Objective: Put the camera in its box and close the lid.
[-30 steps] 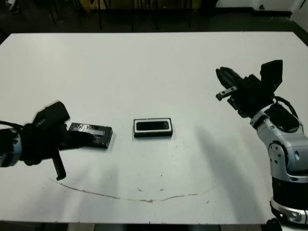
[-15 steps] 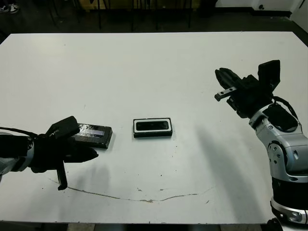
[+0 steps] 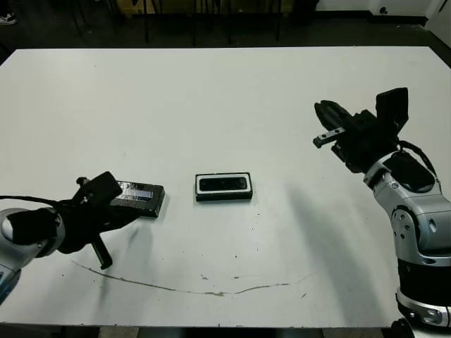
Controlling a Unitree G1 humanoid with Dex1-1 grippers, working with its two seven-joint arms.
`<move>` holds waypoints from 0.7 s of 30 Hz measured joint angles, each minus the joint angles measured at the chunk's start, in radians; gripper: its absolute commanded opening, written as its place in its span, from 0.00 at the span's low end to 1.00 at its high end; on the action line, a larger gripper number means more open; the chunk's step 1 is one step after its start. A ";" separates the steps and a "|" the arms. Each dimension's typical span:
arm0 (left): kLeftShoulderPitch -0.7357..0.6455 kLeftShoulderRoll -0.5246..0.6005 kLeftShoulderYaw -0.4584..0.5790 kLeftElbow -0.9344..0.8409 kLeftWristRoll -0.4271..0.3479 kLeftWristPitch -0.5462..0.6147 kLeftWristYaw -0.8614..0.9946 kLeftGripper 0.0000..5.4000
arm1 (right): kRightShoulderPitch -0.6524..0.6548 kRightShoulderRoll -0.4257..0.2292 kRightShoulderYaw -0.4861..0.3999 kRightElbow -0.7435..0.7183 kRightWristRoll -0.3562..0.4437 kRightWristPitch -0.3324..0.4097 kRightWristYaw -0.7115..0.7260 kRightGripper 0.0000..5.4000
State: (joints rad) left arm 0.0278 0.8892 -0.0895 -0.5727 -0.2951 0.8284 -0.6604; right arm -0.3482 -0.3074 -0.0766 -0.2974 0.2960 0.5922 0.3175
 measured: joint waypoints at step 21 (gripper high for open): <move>-0.042 -0.120 -0.059 0.015 0.023 0.033 0.078 0.00 | 0.006 -0.008 0.015 -0.008 -0.012 -0.019 0.009 0.00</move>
State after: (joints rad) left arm -0.0144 0.7689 -0.1484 -0.5574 -0.2718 0.8613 -0.5828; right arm -0.3422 -0.3149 -0.0619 -0.3057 0.2838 0.5727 0.3263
